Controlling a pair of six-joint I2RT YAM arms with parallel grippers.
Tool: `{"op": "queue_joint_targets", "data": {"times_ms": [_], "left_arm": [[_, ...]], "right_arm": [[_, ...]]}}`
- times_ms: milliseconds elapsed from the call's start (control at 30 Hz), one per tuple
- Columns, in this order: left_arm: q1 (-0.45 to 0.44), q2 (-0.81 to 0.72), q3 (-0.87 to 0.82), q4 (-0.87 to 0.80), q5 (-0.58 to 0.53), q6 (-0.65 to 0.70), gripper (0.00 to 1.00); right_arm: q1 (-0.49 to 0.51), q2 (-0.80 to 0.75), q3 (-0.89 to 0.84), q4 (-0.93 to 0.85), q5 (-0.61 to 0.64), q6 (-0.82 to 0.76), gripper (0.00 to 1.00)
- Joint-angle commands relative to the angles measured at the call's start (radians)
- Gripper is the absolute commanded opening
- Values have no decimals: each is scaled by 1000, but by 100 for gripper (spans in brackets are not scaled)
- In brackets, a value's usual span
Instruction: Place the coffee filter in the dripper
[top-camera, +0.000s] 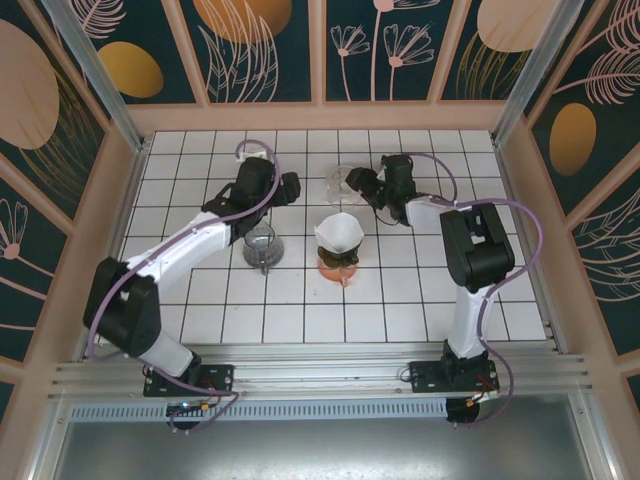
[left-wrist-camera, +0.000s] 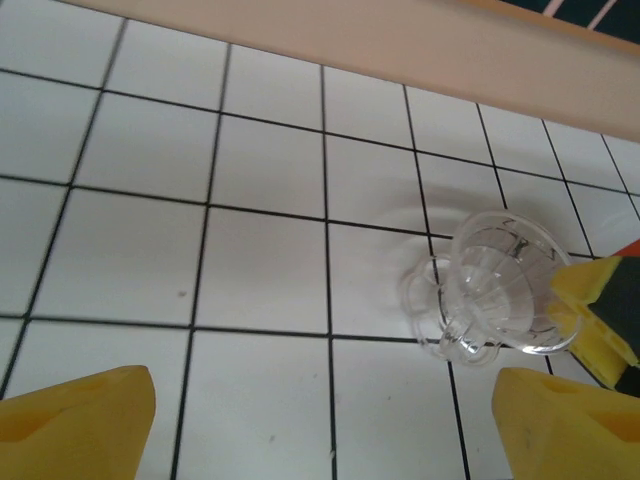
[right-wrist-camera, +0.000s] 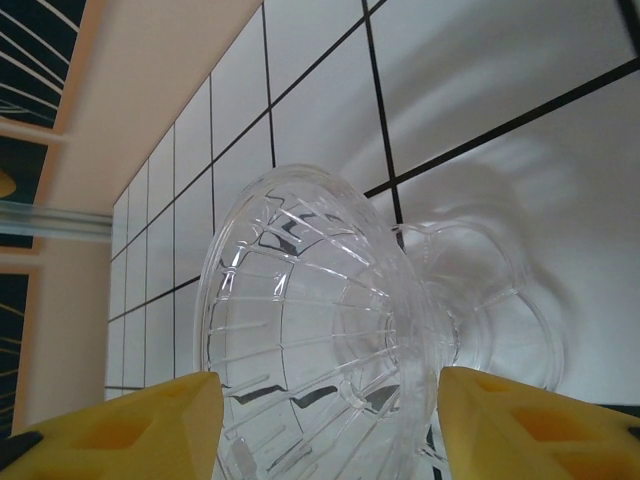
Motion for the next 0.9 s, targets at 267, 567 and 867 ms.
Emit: {"op": "queue_joint_targets", "data": {"times_ms": [267, 567, 867], "left_arm": [[10, 283, 165, 50, 91, 147, 69], [16, 372, 215, 62, 101, 173, 68], [21, 368, 205, 71, 120, 165, 73]], "right_arm": [[8, 87, 128, -12, -90, -17, 59], [17, 72, 114, -16, -51, -15, 61], [18, 15, 62, 27, -21, -11, 64]]}}
